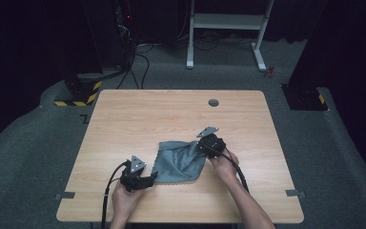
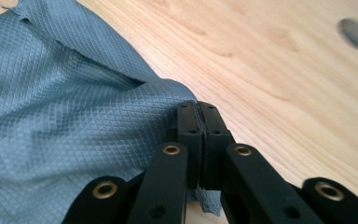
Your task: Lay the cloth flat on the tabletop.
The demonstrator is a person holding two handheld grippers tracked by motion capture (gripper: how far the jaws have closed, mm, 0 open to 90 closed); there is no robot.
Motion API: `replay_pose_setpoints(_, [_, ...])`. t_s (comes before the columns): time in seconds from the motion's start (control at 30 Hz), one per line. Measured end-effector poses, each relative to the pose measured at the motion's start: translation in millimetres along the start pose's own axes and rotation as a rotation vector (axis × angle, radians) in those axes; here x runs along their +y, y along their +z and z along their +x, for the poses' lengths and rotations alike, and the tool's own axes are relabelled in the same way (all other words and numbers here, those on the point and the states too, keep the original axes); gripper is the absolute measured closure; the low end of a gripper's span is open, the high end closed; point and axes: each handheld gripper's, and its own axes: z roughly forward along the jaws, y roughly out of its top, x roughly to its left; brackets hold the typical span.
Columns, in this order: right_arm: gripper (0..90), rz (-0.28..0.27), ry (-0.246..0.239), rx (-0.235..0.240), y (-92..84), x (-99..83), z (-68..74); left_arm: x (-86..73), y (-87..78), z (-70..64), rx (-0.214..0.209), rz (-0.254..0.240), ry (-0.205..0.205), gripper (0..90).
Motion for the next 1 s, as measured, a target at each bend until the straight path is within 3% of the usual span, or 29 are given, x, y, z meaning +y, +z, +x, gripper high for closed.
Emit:
replay_pose_setpoints(0.1, [79.7,-0.035,0.02,0.02,-5.2,-6.8,4.2,0.0,0.0,-0.1,0.0,0.0,0.0,32.4])
replay_pose_setpoints(0.23, [78.4,-0.128,0.02,0.092,-38.3,-29.0,15.6,0.0,0.0,-0.1,0.0,0.0,0.001,32.4])
replay_pose_setpoints(0.3, [77.1,-0.122,0.007,0.127,-47.6,-42.9,22.6,0.0,0.0,-0.1,0.0,0.0,0.0,32.4])
replay_pose_setpoints(0.4, [72.1,-0.097,0.024,0.162,-43.9,-56.7,29.0,0.0,0.0,-0.1,0.0,0.0,-0.002,32.3])
replay_pose_setpoints(0.5, [67.1,-0.082,0.074,0.174,-29.2,-55.3,30.6,0.0,0.0,-0.1,0.0,0.001,-0.001,32.2])
replay_pose_setpoints(0.57, [66.5,-0.058,0.065,0.152,-20.7,-50.6,33.5,0.0,0.0,0.0,0.0,0.0,0.0,32.3])
replay_pose_setpoints(0.67, [76.4,-0.002,0.045,0.15,-11.9,-49.9,36.4,0.0,0.0,-0.1,0.0,0.0,0.0,32.4])
replay_pose_setpoints(0.73, [88.3,-0.001,0.018,0.154,-14.1,-51.6,38.2,0.0,0.0,-0.1,0.0,0.0,0.0,32.4])
replay_pose_setpoints(0.8, [89.8,0.013,-0.017,0.153,-16.8,-51.2,39.6,0.0,0.0,-0.1,-0.001,0.0,0.0,32.4])
replay_pose_setpoints(0.9, [90.0,-0.018,0.008,0.167,-27.8,-46.0,37.1,0.0,0.0,0.0,0.0,0.0,0.0,32.4])
replay_pose_setpoints(1.0, [90.0,-0.047,-0.02,0.167,-41.3,-29.1,40.7,0.0,0.0,0.0,-0.001,0.0,0.0,32.4])
